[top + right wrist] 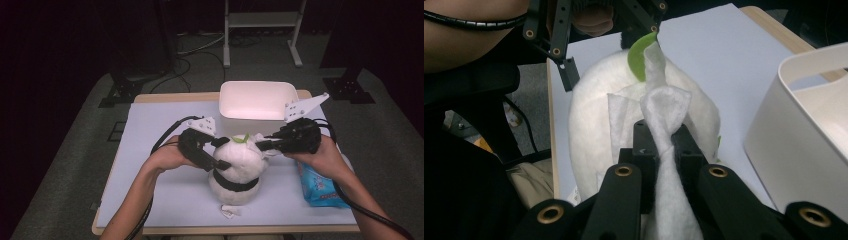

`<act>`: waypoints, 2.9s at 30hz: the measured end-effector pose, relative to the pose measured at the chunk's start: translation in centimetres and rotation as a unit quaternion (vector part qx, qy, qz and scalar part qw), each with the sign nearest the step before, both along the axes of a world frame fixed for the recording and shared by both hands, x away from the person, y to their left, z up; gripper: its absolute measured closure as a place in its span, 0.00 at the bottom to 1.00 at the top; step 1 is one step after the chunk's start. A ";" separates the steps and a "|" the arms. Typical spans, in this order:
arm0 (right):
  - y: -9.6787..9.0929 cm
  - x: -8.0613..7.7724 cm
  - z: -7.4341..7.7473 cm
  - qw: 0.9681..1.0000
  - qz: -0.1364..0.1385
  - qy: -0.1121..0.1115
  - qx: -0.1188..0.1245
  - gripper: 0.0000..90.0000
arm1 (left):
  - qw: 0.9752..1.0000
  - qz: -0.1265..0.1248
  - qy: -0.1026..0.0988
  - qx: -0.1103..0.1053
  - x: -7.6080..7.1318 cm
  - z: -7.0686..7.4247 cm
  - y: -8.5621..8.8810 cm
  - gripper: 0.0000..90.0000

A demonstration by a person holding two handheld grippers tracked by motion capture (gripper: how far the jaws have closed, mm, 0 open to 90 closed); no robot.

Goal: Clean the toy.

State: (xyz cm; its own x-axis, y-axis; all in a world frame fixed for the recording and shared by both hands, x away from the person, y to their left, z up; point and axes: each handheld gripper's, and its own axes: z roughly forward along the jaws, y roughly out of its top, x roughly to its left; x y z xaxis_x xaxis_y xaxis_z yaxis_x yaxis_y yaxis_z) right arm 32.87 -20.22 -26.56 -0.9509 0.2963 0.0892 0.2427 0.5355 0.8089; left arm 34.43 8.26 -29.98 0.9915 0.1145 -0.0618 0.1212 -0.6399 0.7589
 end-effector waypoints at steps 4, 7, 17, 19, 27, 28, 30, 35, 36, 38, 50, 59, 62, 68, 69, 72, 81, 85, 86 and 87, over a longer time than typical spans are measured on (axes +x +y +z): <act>1.0 0.1 0.7 1.000 0.013 -0.008 -0.001 0.93 | 1.000 -0.003 -0.003 0.004 -0.2 0.1 -0.3 0.33; 1.7 0.1 1.2 1.000 0.021 -0.013 -0.004 0.93 | 1.000 -0.009 -0.006 0.006 -0.3 0.2 -0.8 0.33; 3.5 0.1 1.7 0.999 0.031 -0.024 -0.030 0.93 | 1.000 -0.018 -0.008 0.016 -0.4 0.2 -1.9 0.32; 3.4 0.2 1.5 0.999 0.030 -0.020 -0.032 0.93 | 1.000 -0.016 -0.003 0.011 -0.2 0.0 -1.8 0.31; 2.7 0.2 0.8 0.999 0.022 -0.010 -0.040 0.93 | 1.000 -0.009 0.008 -0.004 -0.2 -0.6 -2.0 0.20; 2.5 0.1 0.7 0.999 0.022 -0.010 -0.040 0.93 | 1.000 -0.010 0.010 -0.006 -0.1 -0.6 -2.0 0.19; 2.3 0.1 0.6 0.999 0.021 -0.008 -0.042 0.93 | 1.000 -0.009 0.014 -0.010 -0.1 -0.8 -2.1 0.17; 1.6 0.0 0.2 0.999 0.018 -0.003 -0.040 0.93 | 1.000 -0.013 0.025 -0.005 0.1 -1.6 -2.2 0.13; 1.5 0.0 0.1 0.999 0.018 -0.003 -0.041 0.93 | 1.000 -0.014 0.026 -0.003 0.1 -1.8 -2.2 0.13; 1.2 -0.1 0.0 0.999 0.016 0.001 -0.040 0.94 | 0.999 -0.010 0.034 -0.008 0.1 -2.2 -2.2 0.12; 0.1 -0.4 -0.8 0.999 0.012 0.016 -0.042 0.94 | 0.998 -0.028 0.051 -0.018 0.2 -4.1 -3.1 0.09; -0.3 -0.6 -0.6 0.999 0.003 0.009 -0.040 0.94 | 0.998 -0.023 0.043 -0.037 0.3 -3.6 -2.8 0.29; -0.2 -0.6 -0.2 0.999 0.000 0.002 -0.034 0.94 | 0.999 -0.022 0.036 -0.035 0.3 -3.2 -2.6 0.33; 0.0 -0.5 0.3 1.000 0.000 -0.007 -0.025 0.94 | 0.999 -0.020 0.027 -0.026 0.3 -2.3 -2.2 0.35; 0.0 -0.6 0.4 1.000 -0.002 -0.010 -0.024 0.94 | 0.999 -0.018 0.028 -0.028 0.3 -2.2 -2.2 0.35; -0.1 -0.6 0.7 1.000 -0.005 -0.012 -0.021 0.94 | 0.999 -0.016 0.021 -0.027 0.2 -1.6 -2.0 0.36; -0.2 -0.4 -0.2 1.000 -0.004 0.000 -0.017 0.94 | 1.000 -0.014 0.007 0.000 0.1 -1.0 -1.7 0.36; -0.5 -0.4 -0.5 1.000 -0.007 0.004 -0.023 0.94 | 1.000 -0.013 0.012 0.003 0.0 -1.4 -2.3 0.35; -0.6 -0.5 -0.5 1.000 -0.010 0.004 -0.024 0.94 | 1.000 -0.012 0.013 0.002 0.0 -1.5 -2.4 0.35; -0.7 -0.5 -0.4 1.000 -0.010 0.003 -0.025 0.93 | 1.000 -0.013 0.013 0.001 0.0 -1.5 -2.6 0.35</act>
